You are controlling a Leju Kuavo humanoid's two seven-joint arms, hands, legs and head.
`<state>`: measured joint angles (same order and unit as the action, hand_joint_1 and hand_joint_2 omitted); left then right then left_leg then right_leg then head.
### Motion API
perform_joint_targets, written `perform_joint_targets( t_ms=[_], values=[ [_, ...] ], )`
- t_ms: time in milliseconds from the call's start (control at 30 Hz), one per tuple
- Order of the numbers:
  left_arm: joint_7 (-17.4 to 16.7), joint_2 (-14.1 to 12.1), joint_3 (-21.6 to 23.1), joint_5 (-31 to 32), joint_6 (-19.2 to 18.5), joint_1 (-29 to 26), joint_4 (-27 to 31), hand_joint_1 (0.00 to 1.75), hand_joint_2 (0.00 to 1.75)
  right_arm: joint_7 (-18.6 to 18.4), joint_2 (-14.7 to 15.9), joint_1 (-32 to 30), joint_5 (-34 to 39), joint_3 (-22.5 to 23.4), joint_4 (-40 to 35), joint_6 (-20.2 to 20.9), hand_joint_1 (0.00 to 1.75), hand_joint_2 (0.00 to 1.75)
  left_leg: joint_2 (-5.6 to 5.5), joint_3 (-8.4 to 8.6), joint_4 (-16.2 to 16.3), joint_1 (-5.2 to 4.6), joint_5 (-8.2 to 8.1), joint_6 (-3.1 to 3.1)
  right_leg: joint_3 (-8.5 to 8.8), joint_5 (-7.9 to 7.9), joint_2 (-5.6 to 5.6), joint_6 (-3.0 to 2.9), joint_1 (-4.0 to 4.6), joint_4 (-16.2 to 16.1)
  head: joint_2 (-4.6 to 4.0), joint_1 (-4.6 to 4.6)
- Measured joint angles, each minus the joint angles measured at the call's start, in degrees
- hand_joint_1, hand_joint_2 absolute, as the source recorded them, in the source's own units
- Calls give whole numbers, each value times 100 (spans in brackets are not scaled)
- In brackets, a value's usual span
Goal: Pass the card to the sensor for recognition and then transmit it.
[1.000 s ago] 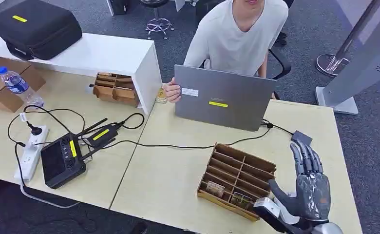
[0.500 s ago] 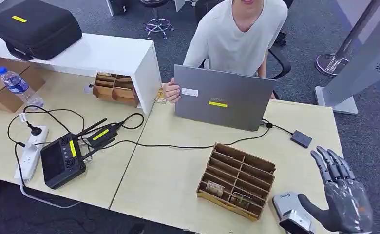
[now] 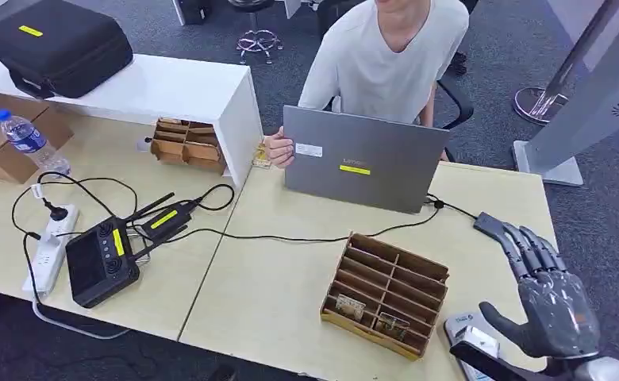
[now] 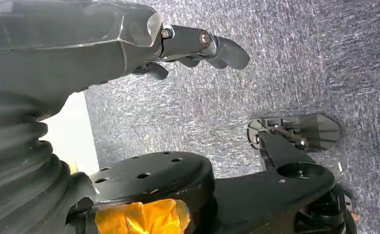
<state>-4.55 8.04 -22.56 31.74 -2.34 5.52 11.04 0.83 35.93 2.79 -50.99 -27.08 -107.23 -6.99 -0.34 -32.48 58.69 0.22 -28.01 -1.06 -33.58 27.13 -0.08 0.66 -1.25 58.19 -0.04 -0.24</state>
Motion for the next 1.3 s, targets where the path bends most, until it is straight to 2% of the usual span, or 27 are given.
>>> perform_joint_targets(
  t_ms=[267,533,967,1300],
  values=[
    [0,22,-4,70,-2,16,2,0,175,87,-424,589,116,-520,673,-50,0,175,-1,1,0,1,3,-4,0,0,-2,0,0,4,0,2],
    [-2,33,-4,94,-4,33,2,0,175,144,-719,968,232,-813,1200,-87,0,175,-4,-1,0,1,5,-1,0,0,-6,0,0,5,0,2],
    [-17,33,-7,116,-4,35,0,0,175,162,-881,1204,330,-1093,1634,-171,0,175,-4,-1,0,1,5,-1,0,0,-5,0,0,5,0,2],
    [-20,33,-22,133,-4,35,2,0,175,92,-938,1147,428,-1206,1785,-350,0,175,-4,0,0,1,5,-1,-1,0,-5,0,0,5,0,0]
  ],
)
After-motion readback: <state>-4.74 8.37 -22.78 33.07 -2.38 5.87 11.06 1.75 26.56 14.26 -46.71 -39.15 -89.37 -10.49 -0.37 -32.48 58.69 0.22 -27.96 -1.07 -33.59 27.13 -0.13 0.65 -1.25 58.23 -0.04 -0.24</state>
